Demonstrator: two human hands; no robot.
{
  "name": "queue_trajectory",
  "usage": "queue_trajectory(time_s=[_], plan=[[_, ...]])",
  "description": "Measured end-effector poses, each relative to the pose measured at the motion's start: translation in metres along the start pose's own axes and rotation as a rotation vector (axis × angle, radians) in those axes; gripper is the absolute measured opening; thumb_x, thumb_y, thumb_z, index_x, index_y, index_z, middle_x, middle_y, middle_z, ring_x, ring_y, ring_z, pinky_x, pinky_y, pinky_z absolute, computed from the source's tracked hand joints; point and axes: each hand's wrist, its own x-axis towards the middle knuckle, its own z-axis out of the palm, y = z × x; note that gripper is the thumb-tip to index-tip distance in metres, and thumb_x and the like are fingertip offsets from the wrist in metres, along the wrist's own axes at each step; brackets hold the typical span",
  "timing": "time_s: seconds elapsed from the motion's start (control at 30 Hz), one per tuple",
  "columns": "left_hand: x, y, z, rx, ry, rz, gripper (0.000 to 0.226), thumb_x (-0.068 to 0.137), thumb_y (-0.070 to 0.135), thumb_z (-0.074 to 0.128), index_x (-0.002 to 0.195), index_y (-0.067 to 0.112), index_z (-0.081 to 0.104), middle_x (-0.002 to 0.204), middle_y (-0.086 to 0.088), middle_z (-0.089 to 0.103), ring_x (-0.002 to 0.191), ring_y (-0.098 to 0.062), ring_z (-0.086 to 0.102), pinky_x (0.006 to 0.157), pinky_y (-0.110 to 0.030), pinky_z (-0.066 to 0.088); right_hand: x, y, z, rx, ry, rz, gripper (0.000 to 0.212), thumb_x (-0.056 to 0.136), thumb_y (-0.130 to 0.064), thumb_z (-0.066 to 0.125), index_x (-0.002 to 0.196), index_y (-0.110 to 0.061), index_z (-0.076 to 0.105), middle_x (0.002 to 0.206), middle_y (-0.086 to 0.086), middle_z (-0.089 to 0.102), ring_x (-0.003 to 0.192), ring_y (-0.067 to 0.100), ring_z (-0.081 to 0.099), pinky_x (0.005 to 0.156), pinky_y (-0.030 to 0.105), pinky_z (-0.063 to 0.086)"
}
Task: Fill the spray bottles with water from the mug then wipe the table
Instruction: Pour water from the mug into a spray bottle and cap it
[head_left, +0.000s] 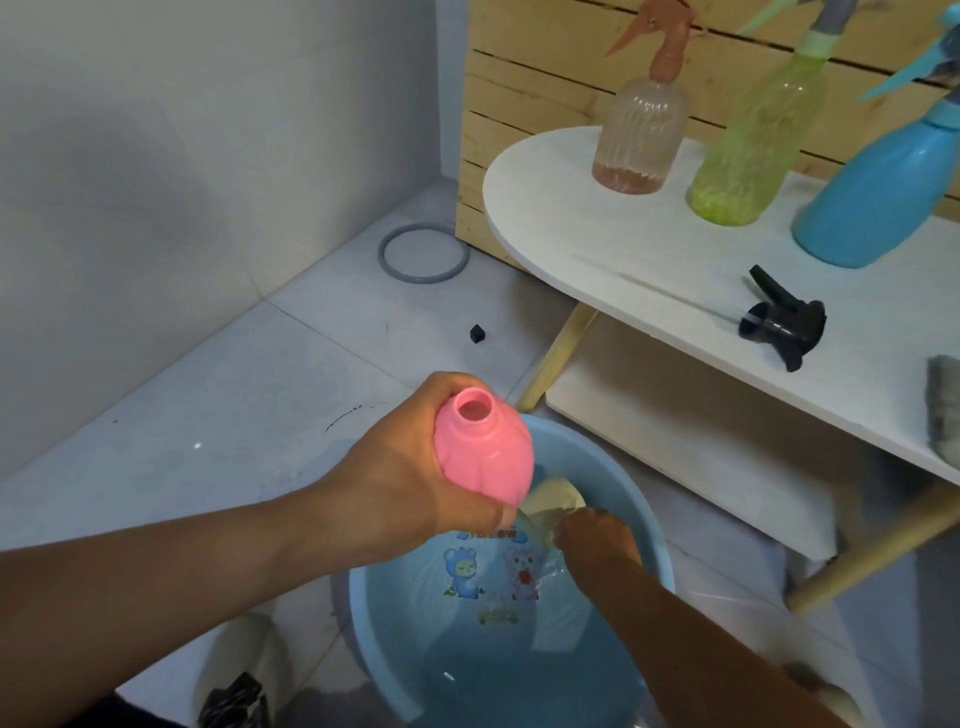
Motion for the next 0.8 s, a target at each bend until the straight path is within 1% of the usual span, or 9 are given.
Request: queue_trajectory(time_s=[0.13,0.23,0.33,0.4,0.47,0.53,0.63,0.7,0.8], plan=[[-0.003,-0.001,-0.001,0.001,-0.004,-0.005,0.087,0.057,0.018,0.102,0.123,0.045,0.05,0.112,0.032,0.058,0.105,0.007,0.056,0.072,-0.018,0.057,0.003,-0.003,0.008,0.098,-0.056,-0.038,0.032,0.098,-0.006,0.056,0.128,-0.015,0.065,0.126,0.006,0.069,0.119,0.028,0.065,0.098,0.037,0.054],[-0.006,-0.003,-0.003,0.012,0.003,-0.016,0.088,0.058,0.018,0.102,0.124,0.044,0.051,0.112,0.031,0.058,0.108,0.0,0.058,0.072,-0.019,0.058,0.002,0.001,0.006,0.38,-0.046,-0.046,0.029,0.105,-0.018,0.047,0.128,-0.017,0.064,0.124,0.007,0.069,0.115,0.029,0.065,0.095,0.034,0.051],[-0.008,-0.002,-0.007,0.023,0.011,-0.004,0.088,0.058,0.018,0.102,0.125,0.043,0.051,0.112,0.03,0.058,0.11,-0.005,0.058,0.071,-0.02,0.059,-0.008,0.006,-0.003,0.771,-0.064,0.045,0.04,0.109,-0.035,0.037,0.103,-0.009,0.067,0.107,0.013,0.069,0.097,0.029,0.064,0.081,0.032,0.046],[-0.009,0.001,-0.01,0.033,0.018,0.007,0.086,0.058,0.019,0.101,0.124,0.042,0.051,0.112,0.031,0.058,0.109,-0.005,0.059,0.072,-0.021,0.059,-0.014,0.007,-0.007,0.949,-0.067,0.101,0.038,0.105,-0.037,0.044,0.082,-0.014,0.062,0.085,0.008,0.066,0.077,0.021,0.057,0.069,0.03,0.042],[-0.009,0.003,-0.013,0.039,0.035,0.018,0.085,0.058,0.02,0.101,0.123,0.044,0.051,0.111,0.032,0.058,0.108,-0.002,0.059,0.072,-0.02,0.059,-0.025,0.008,-0.014,1.089,-0.055,0.137,0.034,0.098,-0.033,0.054,0.069,-0.016,0.052,0.066,0.002,0.05,0.062,0.016,0.043,0.059,0.029,0.035],[-0.011,0.006,-0.016,0.051,0.062,0.033,0.086,0.057,0.022,0.101,0.122,0.045,0.05,0.111,0.033,0.057,0.107,-0.001,0.058,0.071,-0.021,0.058,-0.038,0.011,-0.026,1.223,-0.032,0.163,0.03,0.09,-0.032,0.065,0.066,-0.019,0.052,0.063,0.001,0.042,0.059,0.015,0.036,0.053,0.027,0.031],[-0.011,0.01,-0.02,0.053,0.109,0.045,0.087,0.058,0.023,0.1,0.121,0.047,0.047,0.113,0.028,0.056,0.108,-0.003,0.057,0.068,-0.017,0.053,-0.059,0.018,-0.055,1.356,-0.012,0.158,0.03,0.083,-0.036,0.072,0.067,-0.021,0.052,0.063,0.0,0.039,0.058,0.015,0.033,0.048,0.022,0.028],[-0.012,0.015,-0.023,0.036,0.132,0.057,0.09,0.059,0.021,0.1,0.123,0.047,0.043,0.118,0.026,0.053,0.108,-0.004,0.056,0.068,-0.015,0.052,-0.073,0.024,-0.081,1.383,0.015,0.139,0.03,0.082,-0.037,0.072,0.067,-0.021,0.052,0.064,-0.001,0.039,0.059,0.015,0.033,0.048,0.022,0.027],[-0.012,0.021,-0.027,0.042,0.153,0.063,0.094,0.059,0.022,0.1,0.13,0.041,0.043,0.119,0.022,0.053,0.106,-0.006,0.056,0.071,-0.02,0.053,-0.093,0.035,-0.126,1.365,0.099,0.123,0.028,0.083,-0.038,0.072,0.067,-0.021,0.058,0.063,-0.002,0.043,0.06,0.014,0.036,0.051,0.024,0.029]])
